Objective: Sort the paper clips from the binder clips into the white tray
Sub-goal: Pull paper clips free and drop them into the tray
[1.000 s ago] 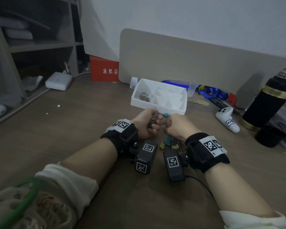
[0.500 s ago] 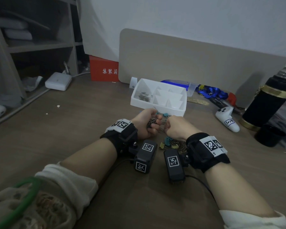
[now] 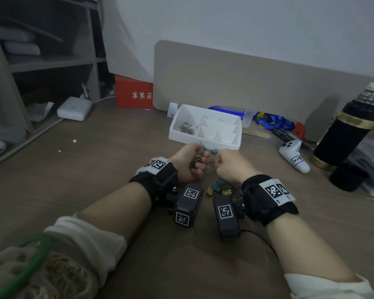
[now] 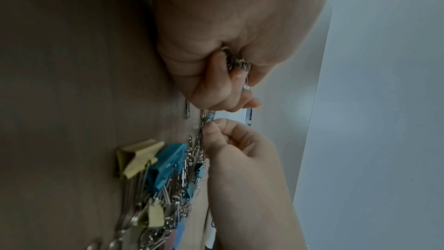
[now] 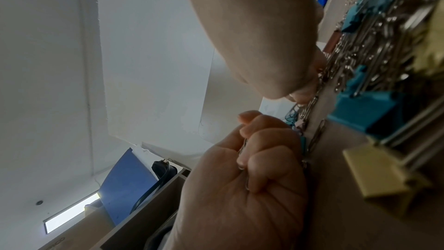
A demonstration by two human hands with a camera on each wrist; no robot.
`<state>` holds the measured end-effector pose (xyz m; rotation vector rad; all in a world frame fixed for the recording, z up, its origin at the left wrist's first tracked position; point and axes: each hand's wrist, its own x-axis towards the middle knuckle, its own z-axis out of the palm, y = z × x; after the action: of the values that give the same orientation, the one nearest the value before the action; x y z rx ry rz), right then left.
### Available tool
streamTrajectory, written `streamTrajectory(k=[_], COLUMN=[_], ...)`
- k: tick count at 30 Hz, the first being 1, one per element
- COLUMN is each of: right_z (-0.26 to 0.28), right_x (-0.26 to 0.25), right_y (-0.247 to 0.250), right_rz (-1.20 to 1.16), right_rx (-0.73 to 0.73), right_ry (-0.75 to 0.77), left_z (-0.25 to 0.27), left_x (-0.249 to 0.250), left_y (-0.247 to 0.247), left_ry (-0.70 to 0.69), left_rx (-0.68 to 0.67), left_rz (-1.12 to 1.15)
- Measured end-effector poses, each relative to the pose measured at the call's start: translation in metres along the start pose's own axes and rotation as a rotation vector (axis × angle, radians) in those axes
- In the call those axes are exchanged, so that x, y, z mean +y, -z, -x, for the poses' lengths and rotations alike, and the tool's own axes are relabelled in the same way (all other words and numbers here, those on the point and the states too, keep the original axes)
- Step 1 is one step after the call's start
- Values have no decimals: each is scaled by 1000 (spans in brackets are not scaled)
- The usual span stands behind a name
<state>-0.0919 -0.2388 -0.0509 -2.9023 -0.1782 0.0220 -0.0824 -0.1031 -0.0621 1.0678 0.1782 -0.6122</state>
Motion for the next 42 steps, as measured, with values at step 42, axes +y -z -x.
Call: streamTrajectory(k=[42], right_z=[0], right_x=[-1], right_y=[0], right_rz=[-324], right_rx=[305], right_ry=[186], left_z=[-6], left_x=[1], left_y=[3], left_ry=[-197], left_rx=[109], left_rz=[111])
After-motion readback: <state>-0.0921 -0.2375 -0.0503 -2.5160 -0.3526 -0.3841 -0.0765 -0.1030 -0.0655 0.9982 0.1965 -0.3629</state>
